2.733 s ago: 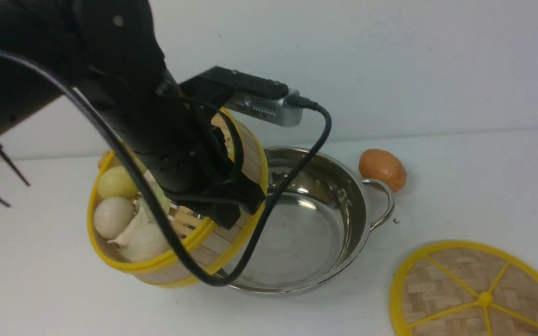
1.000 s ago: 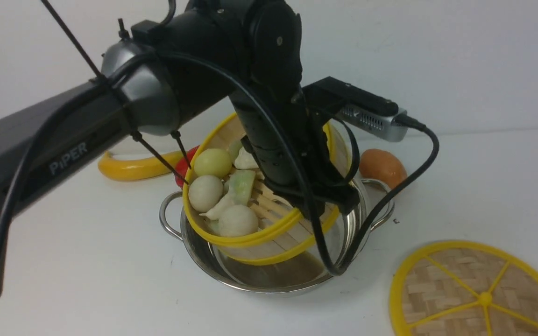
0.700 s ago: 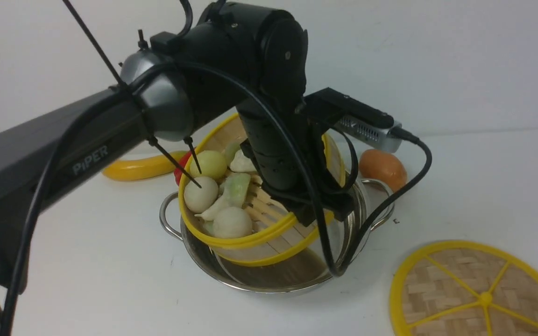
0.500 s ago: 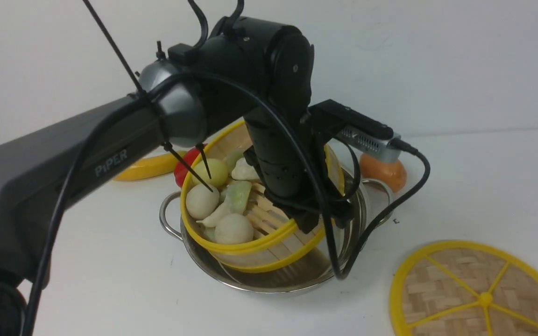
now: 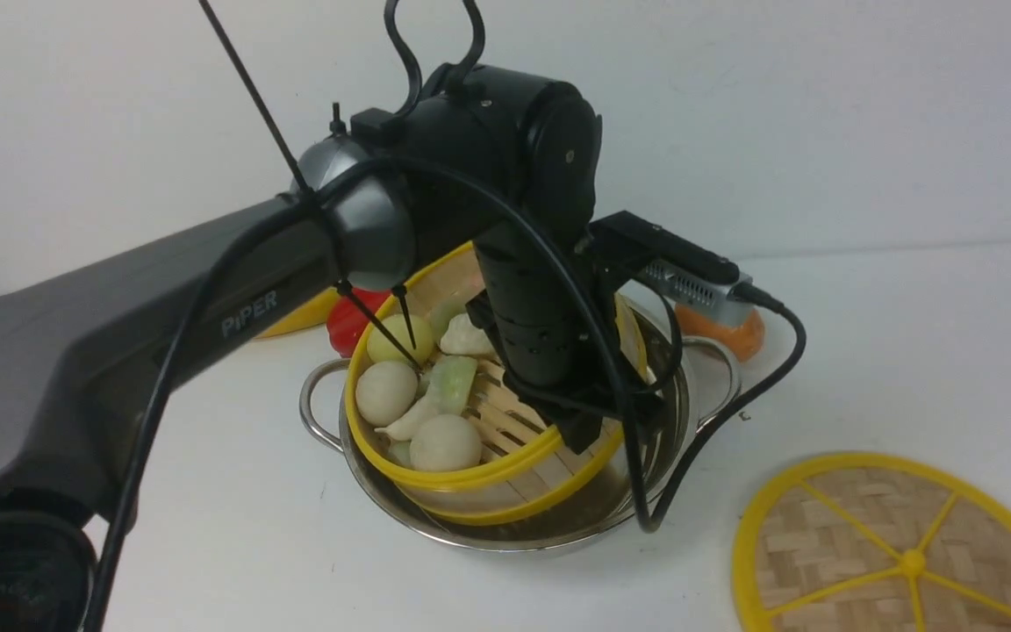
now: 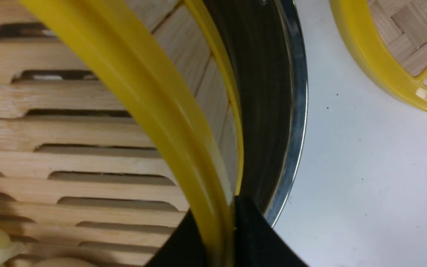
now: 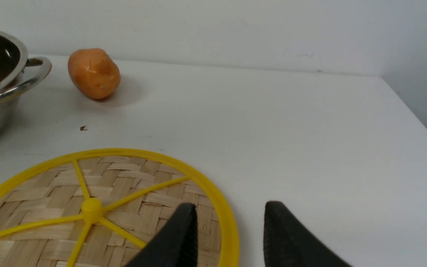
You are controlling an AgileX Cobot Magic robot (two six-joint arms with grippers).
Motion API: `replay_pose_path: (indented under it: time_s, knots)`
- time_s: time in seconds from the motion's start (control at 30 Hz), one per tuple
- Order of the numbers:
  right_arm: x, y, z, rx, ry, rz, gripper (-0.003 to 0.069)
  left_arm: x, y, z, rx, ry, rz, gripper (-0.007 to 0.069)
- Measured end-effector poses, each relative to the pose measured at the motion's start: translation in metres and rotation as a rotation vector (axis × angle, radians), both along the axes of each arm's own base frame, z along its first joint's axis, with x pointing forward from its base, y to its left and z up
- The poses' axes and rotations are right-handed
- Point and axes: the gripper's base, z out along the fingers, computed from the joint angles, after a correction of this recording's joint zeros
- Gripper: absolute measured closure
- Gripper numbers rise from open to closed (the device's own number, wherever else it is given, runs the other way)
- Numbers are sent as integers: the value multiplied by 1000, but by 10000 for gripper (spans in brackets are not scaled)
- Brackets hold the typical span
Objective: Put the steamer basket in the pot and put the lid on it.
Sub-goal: Use the left arm to put the steamer into the iron steamer pot in the middle
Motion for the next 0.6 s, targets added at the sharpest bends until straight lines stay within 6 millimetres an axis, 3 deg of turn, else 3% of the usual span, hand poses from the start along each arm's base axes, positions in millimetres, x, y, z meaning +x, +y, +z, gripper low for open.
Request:
replay_pose_path:
  time_s: [0.27,0.6]
  knots:
    - [0,0,0,0,0,0,418,0,-1,-2,-6,10,-2,576]
    - [0,0,0,0,0,0,418,3,-9,-25,20,53,-21,576]
